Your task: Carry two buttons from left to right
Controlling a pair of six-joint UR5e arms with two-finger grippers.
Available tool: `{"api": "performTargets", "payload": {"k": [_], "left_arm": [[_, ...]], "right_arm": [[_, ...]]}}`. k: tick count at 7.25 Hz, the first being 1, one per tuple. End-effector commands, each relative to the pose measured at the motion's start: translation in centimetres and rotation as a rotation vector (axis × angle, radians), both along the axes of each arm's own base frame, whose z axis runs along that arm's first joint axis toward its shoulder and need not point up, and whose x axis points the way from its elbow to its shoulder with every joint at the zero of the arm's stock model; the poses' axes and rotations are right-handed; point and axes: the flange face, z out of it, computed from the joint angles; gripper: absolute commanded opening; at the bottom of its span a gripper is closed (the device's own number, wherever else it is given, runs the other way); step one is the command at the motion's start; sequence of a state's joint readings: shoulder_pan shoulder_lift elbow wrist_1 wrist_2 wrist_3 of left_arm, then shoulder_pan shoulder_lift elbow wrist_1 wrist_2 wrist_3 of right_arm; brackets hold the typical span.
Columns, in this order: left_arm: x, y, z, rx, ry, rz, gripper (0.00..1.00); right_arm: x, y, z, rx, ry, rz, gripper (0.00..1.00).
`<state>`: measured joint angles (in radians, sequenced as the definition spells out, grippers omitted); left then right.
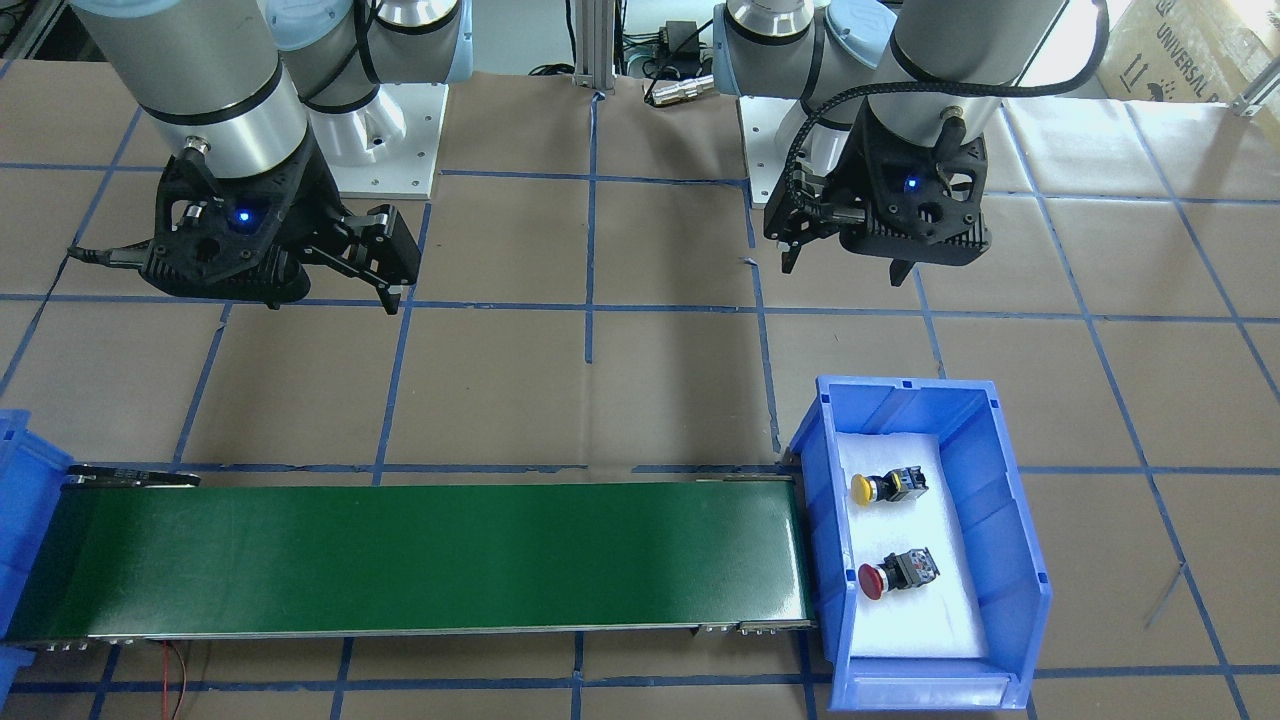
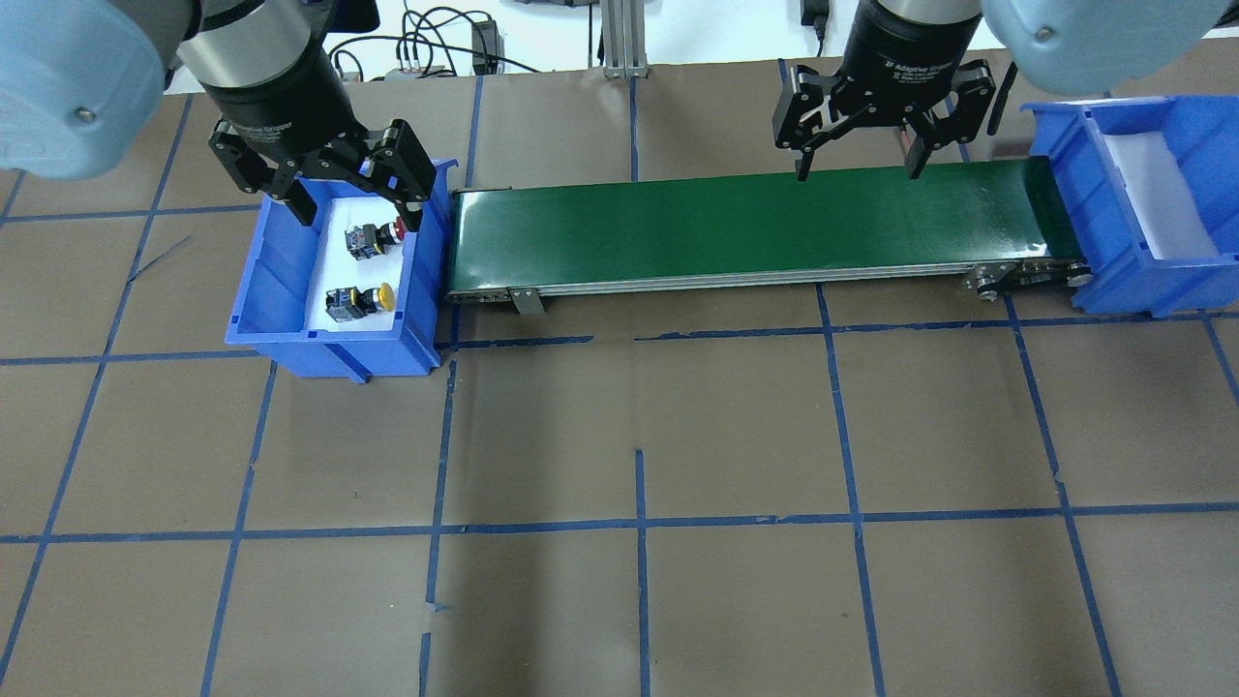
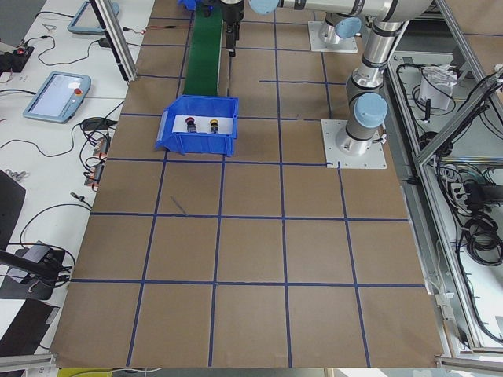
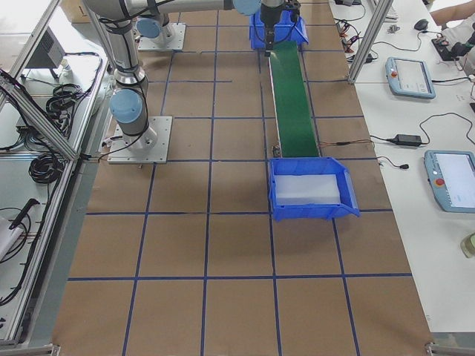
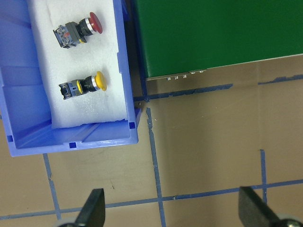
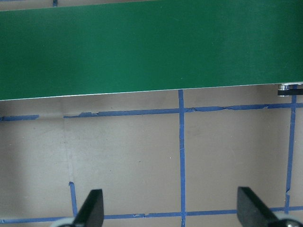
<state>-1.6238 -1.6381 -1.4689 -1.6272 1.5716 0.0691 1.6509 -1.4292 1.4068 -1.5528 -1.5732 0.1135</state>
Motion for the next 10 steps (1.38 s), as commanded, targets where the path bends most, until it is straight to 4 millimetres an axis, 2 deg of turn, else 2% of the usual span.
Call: {"api": "performTargets", "payload": {"k": [1, 2, 3, 4, 5, 8, 9, 10], "left_arm": [[0.1, 0.5, 0.1, 0.001, 0.001, -0.01, 1.0], [0.9, 0.0, -1.0, 0.017, -0.004, -0.063, 1.0], [3.4, -1.1, -1.7, 0.025, 0.004, -0.177, 0.99], [6.2, -2.0, -2.7, 0.042, 0.015, -0.18, 0.99], [6.9, -2.3, -2.9, 0.04, 0.018, -0.196, 0.99], [6.9, -3.3, -4.6, 0.072, 0.021, -0.209, 0.99], [7.0, -4.0, -5.6, 0.079, 0.026, -0.239, 0.98], [7.3, -4.4, -5.6, 0.062, 0.028, -0.315, 0.98]], "right_arm": [[0.0, 0.1, 0.1, -0.002, 0.004, 0.001, 1.0], [-0.1, 0.0, 0.0, 0.001, 0.008, 0.0, 1.0], [0.0, 0.0, -0.1, 0.003, -0.004, 0.0, 1.0], [0.1, 0.1, -0.1, 0.003, -0.005, 0.001, 1.0], [0.1, -0.2, -0.3, 0.006, -0.005, 0.001, 1.0], [0.1, -0.1, -0.4, 0.008, -0.003, 0.001, 1.0], [0.1, -0.2, -0.5, 0.009, -0.002, 0.001, 1.0], [0.1, -0.2, -0.5, 0.009, 0.0, 0.001, 1.0]]}}
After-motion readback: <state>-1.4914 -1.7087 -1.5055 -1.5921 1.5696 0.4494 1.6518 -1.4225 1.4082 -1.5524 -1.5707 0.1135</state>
